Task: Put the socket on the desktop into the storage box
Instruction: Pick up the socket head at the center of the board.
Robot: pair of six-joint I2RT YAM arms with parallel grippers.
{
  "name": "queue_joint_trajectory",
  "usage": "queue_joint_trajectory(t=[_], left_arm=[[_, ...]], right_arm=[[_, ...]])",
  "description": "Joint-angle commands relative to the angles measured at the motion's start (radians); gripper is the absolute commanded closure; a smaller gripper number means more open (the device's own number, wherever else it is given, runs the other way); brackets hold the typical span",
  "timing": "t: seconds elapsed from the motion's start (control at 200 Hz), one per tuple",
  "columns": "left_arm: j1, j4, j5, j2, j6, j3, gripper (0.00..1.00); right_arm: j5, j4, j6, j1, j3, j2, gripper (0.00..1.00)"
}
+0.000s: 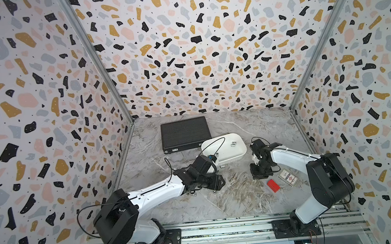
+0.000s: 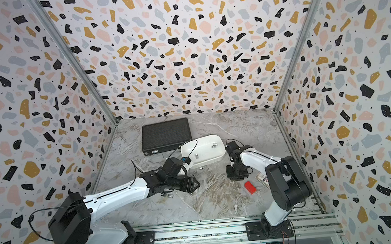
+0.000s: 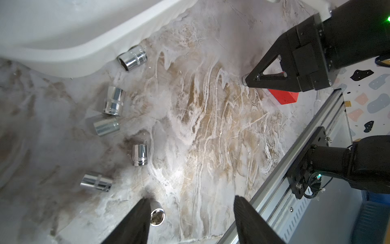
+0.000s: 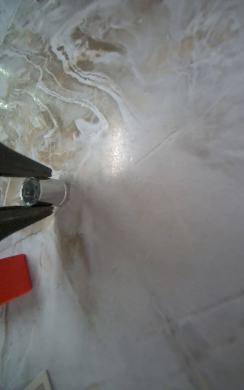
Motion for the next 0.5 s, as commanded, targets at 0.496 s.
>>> queue_joint_trajectory(t=[0.496], left_arm=[[0.015,-0.040,-0.166,-0.060,-0.045,-0.006,0.32]], right_arm=[[-0.008,-0.081,-0.007,0.006,0.110,-0.084,0.84]])
